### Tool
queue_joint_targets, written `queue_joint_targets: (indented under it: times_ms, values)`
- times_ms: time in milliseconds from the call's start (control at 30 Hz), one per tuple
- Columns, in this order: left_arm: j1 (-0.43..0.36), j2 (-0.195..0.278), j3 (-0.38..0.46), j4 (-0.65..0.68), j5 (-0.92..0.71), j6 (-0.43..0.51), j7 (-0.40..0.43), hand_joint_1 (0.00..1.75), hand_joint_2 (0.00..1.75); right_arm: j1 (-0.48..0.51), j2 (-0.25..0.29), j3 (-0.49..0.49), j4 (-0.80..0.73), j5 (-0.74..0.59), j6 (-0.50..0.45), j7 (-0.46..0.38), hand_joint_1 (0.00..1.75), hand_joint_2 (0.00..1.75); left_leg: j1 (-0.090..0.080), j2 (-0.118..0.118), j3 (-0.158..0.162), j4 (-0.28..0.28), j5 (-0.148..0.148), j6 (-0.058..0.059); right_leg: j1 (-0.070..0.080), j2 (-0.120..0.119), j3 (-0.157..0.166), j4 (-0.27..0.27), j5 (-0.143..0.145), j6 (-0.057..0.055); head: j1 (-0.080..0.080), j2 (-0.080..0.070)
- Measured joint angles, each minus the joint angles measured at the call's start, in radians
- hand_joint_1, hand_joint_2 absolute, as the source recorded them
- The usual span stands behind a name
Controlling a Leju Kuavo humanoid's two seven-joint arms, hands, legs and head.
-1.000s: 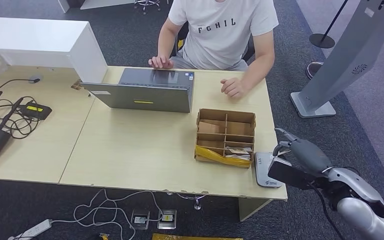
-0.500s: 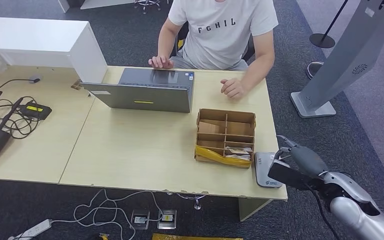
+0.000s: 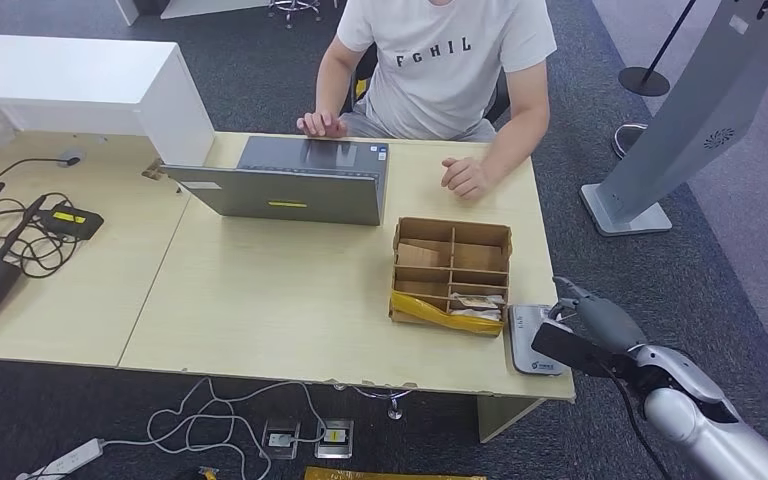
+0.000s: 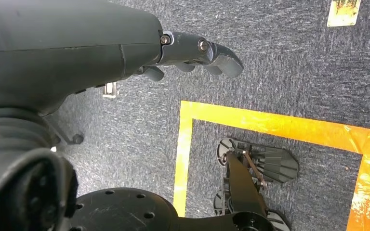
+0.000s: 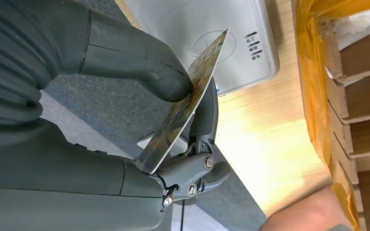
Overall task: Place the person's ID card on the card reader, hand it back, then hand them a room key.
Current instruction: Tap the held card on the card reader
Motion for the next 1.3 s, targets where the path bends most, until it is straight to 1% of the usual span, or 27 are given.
queue_joint_targets:
  times_ms: [533,867,1067,1200,1300]
  values:
    - [0.000,0.002,0.000,0.000,-0.001,-0.011,-0.001,0.00,0.00,-0.061,0.079,0.045,0.147,-0.030,-0.042,-0.044,1.75,1.75,0.000,0.000,0.001,0.000,0.000,0.000,0.000,0.001,0.001,0.000,0.000,0.000,0.000,0.000]
    - [0.000,0.002,0.000,0.000,0.007,-0.008,0.000,0.00,0.00,-0.109,0.109,0.070,0.226,-0.032,-0.062,-0.078,1.75,1.75,0.000,0.000,0.001,0.000,0.000,0.000,0.000,0.001,0.001,0.000,0.000,0.000,0.000,0.000]
    - [0.001,0.003,0.000,0.000,0.007,-0.008,0.000,0.00,0.00,-0.177,0.104,0.077,0.255,-0.040,-0.068,-0.080,1.75,1.75,0.000,0.001,0.001,0.000,0.000,0.000,0.000,0.001,0.001,0.000,0.001,0.000,0.000,0.000]
    - [0.001,0.004,0.000,0.000,0.007,-0.010,0.000,0.00,0.00,-0.234,0.089,0.076,0.262,-0.040,-0.068,-0.078,1.75,1.75,0.000,0.001,0.001,0.001,0.000,0.000,0.000,0.001,0.001,0.000,0.001,0.000,0.000,0.000]
    - [0.001,0.007,0.000,0.000,0.009,-0.013,-0.001,0.00,0.00,-0.283,0.066,0.068,0.262,-0.035,-0.059,-0.072,1.75,1.75,0.000,0.001,0.001,0.001,0.000,0.000,0.000,0.001,0.000,0.000,0.001,0.000,0.000,0.000]
